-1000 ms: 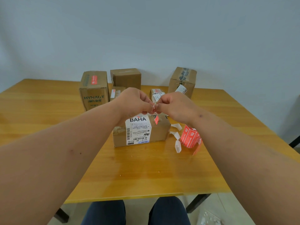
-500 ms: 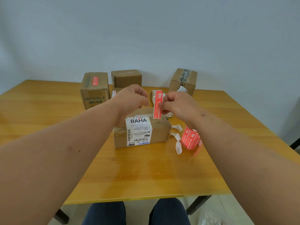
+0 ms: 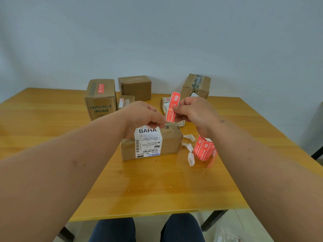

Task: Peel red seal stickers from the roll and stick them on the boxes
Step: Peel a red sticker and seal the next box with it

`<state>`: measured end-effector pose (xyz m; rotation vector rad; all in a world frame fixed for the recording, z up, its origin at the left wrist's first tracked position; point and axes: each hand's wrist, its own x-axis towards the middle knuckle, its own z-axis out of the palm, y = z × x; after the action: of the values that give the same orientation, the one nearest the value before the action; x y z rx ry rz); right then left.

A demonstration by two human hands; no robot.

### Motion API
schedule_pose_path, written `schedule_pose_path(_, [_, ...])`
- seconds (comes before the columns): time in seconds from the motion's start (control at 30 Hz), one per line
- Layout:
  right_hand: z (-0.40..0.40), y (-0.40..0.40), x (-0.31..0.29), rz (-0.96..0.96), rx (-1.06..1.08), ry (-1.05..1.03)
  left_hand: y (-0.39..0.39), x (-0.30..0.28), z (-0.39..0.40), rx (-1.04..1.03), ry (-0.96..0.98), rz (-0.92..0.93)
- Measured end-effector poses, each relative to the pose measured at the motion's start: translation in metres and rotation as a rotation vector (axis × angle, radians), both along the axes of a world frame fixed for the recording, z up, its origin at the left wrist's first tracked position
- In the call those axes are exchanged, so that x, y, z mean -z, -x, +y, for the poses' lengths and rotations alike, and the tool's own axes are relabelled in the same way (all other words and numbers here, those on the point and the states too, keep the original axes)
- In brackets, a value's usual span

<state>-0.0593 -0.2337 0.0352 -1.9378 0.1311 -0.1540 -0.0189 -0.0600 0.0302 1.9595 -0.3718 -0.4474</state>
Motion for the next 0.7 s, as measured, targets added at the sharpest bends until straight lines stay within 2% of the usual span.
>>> schedule_pose_path(0.3, [0.003,0.002,0.002,0.01,0.005,0.002,0.002,0.002,-0.002,-0.005,0.024,0.025])
schedule_pose_path(0.4, [0.004,0.002,0.006,-0.015,0.087,0.226,0.001,0.002,-0.002,-0.013,0.036,0.028])
schedule_pose_path(0.47, [0.006,0.005,0.006,-0.103,0.112,0.348,0.0,0.002,-0.003,-0.027,0.032,0.012])
schedule_pose_path(0.53, [0.007,0.006,0.005,-0.16,0.048,0.406,0.0,0.002,-0.003,-0.043,0.04,-0.007])
schedule_pose_path(0.7, [0.009,0.011,0.002,-0.116,-0.096,0.481,0.0,0.002,-0.001,-0.069,0.076,-0.036])
